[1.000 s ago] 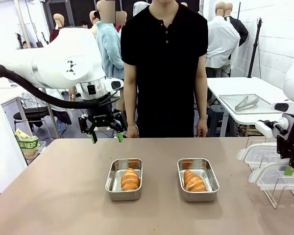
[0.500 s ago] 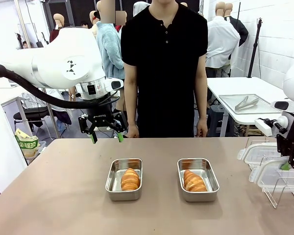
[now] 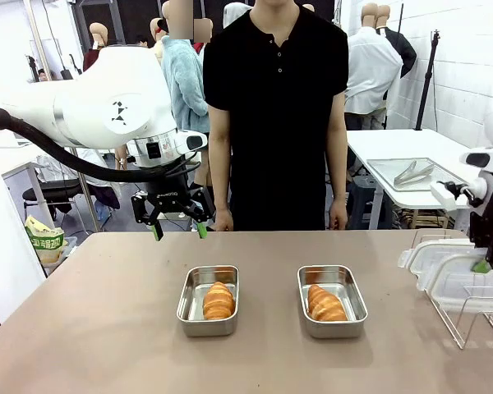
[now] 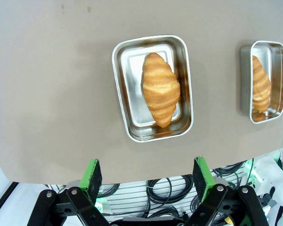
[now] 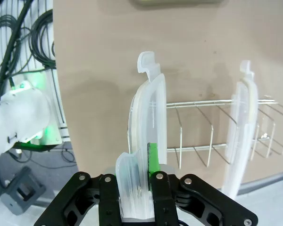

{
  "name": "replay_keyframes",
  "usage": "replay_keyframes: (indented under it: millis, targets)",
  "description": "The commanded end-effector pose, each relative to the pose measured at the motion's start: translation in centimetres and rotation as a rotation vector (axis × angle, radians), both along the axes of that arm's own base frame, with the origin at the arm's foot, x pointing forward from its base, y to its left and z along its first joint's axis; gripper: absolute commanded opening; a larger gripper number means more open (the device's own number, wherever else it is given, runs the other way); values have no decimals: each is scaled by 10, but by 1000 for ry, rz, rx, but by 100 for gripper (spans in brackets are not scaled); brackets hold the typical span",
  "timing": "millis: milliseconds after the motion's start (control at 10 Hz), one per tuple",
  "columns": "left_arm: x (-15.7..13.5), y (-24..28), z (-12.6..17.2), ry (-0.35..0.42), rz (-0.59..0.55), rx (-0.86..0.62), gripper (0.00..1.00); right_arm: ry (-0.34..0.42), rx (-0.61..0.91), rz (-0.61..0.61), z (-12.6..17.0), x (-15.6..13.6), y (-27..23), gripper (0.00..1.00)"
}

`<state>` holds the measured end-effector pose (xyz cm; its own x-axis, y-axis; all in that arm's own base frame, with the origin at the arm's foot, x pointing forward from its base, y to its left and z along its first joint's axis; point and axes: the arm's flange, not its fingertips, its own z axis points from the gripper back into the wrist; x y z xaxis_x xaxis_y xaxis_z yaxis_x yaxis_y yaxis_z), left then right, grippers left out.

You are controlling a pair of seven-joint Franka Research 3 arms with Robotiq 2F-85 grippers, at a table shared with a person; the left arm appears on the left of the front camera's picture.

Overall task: Place the bread in airtight containers.
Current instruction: Pick up one Airtight Container lid and hand it to the human.

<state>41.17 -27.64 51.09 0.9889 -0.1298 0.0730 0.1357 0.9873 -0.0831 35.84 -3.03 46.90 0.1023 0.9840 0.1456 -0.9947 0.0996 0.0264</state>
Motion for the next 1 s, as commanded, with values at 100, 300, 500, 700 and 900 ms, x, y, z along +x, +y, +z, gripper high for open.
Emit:
replay_keyframes:
  millis: [100,300,500,700,900]
  targets:
    - [-1,1,1,-5,2,4,100,29,-60,-51,32,-17,13,0]
    - [-1,1,1,-5,2,4,100,70,-29,-60,43,-18,15,0]
    - [-1,1,1,-5,2,4,100,69,9,-37,58,-18,13,0]
    - [-1,1,1,-5,2,4,100,58,-26,-41,78,-15,15,0]
    - [-1,1,1,-5,2,4,100,28,-27,-39,97,-12,22,0]
